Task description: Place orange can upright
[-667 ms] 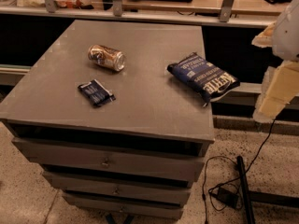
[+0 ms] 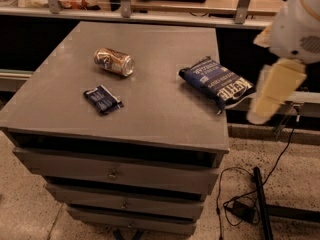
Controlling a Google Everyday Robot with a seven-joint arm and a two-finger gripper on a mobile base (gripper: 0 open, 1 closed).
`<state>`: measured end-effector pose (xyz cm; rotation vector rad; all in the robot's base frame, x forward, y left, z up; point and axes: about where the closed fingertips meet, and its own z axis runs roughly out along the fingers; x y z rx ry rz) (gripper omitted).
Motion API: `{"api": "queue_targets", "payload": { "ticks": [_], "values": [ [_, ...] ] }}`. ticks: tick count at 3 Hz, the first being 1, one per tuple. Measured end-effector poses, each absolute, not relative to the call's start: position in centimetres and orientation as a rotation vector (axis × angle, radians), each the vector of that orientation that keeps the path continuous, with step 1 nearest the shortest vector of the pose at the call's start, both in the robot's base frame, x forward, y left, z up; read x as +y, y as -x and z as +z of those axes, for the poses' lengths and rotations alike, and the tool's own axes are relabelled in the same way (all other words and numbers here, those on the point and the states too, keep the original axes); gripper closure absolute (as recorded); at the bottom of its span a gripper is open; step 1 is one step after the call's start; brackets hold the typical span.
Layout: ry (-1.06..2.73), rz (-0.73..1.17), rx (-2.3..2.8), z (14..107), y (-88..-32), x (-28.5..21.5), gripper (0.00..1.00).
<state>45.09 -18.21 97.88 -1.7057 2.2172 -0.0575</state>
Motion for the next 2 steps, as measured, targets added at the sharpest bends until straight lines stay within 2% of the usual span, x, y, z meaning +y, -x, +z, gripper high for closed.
{"api": "queue_targets", "payload": {
  "ticks": [2],
  "values": [
    [1.61,0.108,2.225,98.3,-48.4,-9.0,0.0]
  ]
}}
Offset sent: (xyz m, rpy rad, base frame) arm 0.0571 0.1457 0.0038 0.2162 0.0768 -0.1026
